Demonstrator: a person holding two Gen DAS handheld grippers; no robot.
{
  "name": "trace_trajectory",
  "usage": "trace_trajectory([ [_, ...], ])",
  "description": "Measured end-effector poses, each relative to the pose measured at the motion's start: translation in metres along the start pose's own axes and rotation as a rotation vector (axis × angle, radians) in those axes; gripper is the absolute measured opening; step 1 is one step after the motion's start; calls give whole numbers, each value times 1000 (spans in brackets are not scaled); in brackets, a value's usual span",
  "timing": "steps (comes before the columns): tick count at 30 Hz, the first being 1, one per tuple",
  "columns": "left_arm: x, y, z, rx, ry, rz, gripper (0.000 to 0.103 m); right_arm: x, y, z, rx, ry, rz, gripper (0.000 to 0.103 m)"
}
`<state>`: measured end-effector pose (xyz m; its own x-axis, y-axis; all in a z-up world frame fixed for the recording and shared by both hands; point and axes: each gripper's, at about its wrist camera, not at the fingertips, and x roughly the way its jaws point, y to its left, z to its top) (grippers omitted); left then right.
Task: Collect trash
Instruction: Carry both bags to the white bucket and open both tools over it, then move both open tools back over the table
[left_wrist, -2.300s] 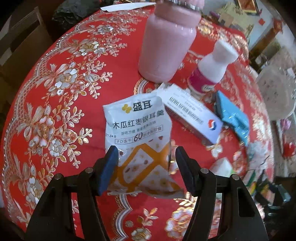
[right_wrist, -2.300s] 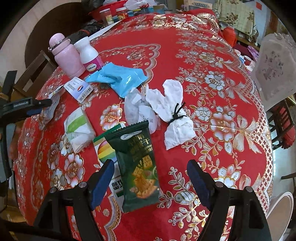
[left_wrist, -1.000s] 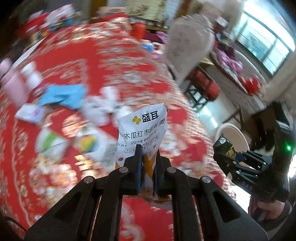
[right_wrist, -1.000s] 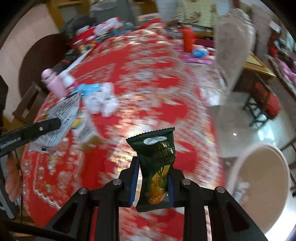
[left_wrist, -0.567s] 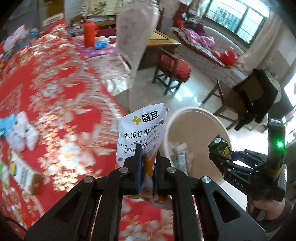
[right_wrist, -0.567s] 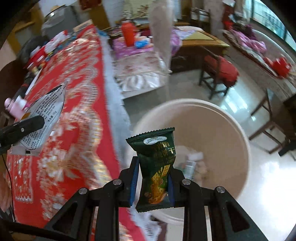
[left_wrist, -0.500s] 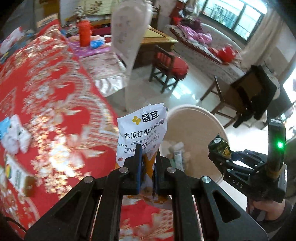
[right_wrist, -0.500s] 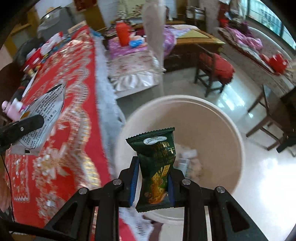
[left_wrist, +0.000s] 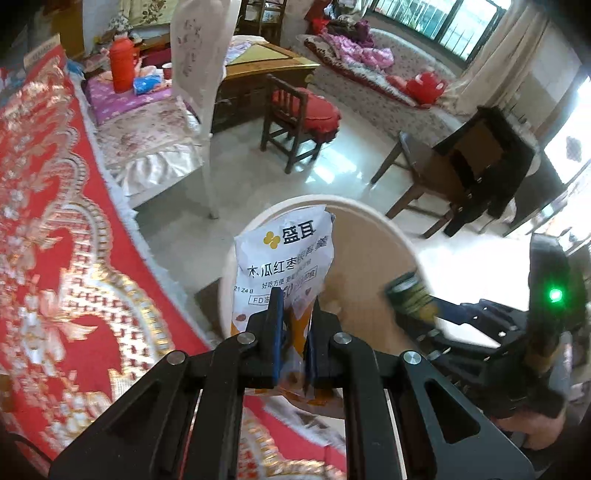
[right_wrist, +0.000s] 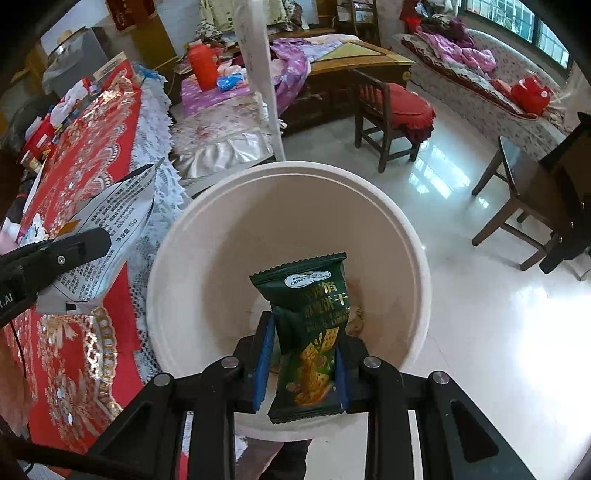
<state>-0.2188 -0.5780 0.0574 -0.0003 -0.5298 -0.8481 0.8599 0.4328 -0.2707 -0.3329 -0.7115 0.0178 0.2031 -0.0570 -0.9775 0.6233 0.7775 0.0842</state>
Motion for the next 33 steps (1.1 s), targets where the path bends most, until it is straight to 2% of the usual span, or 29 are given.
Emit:
trace_trajectory([
  [1, 0, 1, 1, -18, -6, -54, 13, 0, -1, 1, -2, -4, -15, 48],
  [2, 1, 1, 2, -30, -9, -92, 31, -1, -2, 1, 1, -12, -22, 60],
  [3, 0, 2, 2, -40, -12, -102, 47, -3, -4, 2, 12, -24, -20, 67],
  [4, -2, 3, 2, -48, -20, -105, 67, -5, -6, 2, 24, -31, -13, 67],
  [6, -9, 8, 0, -63, -50, -126, 68, -8, -7, 3, 37, -32, 0, 67],
  [8, -13, 12, 1, -67, -40, -105, 68, -9, -4, 5, 30, -33, -5, 67],
  [11, -23, 24, -4, -80, -48, -49, 68, -10, 5, 4, 14, -33, -2, 67],
  [16, -44, 53, -17, -86, -63, 90, 68, -12, 34, 6, -28, -44, 13, 68],
  [25, -88, 112, -46, -138, -108, 267, 68, -12, 120, 15, -144, -54, 78, 68],
  [33, -137, 193, -80, -278, -125, 396, 68, -5, 212, 20, -275, -47, 151, 68],
])
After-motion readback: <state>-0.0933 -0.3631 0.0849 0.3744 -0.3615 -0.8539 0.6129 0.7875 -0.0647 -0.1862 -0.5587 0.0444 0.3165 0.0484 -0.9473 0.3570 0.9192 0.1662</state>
